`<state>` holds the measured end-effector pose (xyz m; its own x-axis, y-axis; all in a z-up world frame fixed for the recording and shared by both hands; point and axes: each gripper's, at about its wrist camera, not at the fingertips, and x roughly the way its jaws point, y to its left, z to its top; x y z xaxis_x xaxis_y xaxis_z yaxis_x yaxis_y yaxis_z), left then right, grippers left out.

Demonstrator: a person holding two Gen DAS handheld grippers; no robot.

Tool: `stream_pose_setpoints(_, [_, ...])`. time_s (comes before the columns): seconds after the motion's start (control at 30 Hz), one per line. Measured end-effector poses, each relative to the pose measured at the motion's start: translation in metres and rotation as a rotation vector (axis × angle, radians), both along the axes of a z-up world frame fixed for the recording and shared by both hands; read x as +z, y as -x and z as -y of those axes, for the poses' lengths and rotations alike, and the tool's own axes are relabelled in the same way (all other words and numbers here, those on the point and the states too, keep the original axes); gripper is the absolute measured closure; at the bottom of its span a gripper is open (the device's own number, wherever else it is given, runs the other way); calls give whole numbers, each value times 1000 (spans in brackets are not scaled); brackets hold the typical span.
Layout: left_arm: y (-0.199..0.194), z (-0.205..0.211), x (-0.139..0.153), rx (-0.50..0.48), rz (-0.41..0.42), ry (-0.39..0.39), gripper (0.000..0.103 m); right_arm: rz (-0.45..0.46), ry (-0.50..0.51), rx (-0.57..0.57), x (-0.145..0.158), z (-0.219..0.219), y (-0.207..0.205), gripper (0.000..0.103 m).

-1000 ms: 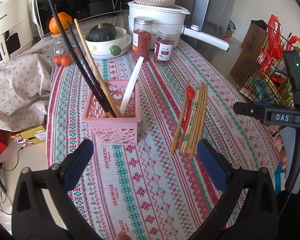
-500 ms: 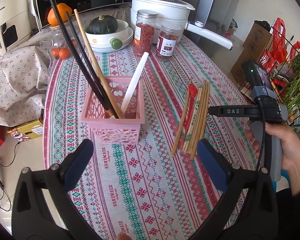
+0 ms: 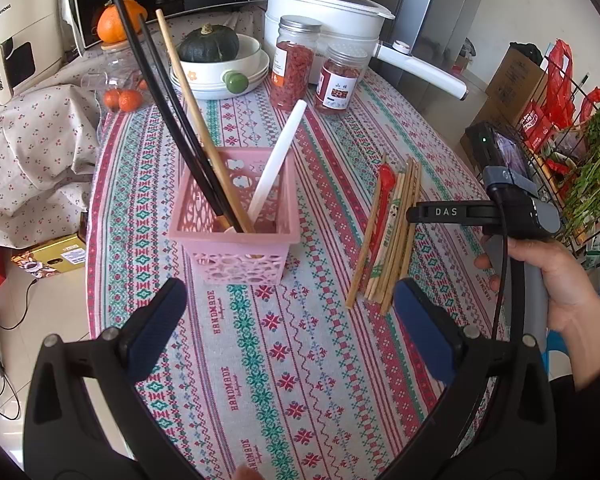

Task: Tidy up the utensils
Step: 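Move the right tool to the loose wooden chopsticks and grasp one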

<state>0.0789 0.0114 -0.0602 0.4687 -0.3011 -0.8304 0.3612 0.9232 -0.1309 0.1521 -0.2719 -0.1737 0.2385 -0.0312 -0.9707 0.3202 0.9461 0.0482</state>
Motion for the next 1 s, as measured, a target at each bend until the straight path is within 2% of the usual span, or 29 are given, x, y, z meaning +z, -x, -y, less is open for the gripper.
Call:
stream_pose_setpoints(0.2, [3,3,-2,-13,-5,-7,0,-50,5,17,0,-5,-4,0])
stream_pose_setpoints(0.33, [2,5,-4,-19,-8,-19,0,-46,9,17,-1,-4,5,0])
stream_pose_setpoints(0.47, [4,9,-5,-34,-7,-30,0,-47,71,43,-4,-14,3,0])
stream_pose_setpoints(0.67, [11,12,-3,-59,9,-27,0,-79,52,102,-6,-13,14,0])
stream_pose_setpoints(0.8, [21,25,2,-112,37,-26,0,-75,44,126,-6,-4,33,1])
stream_pose_setpoints(0.83, [23,30,3,-133,41,-22,0,-64,47,137,-5,-3,39,4])
stream_pose_setpoints(0.93, [29,46,6,-188,60,-18,0,-42,53,147,-1,7,52,24])
stream_pose_setpoints(1.0, [27,57,6,-206,50,-26,0,-30,51,145,3,15,61,47])
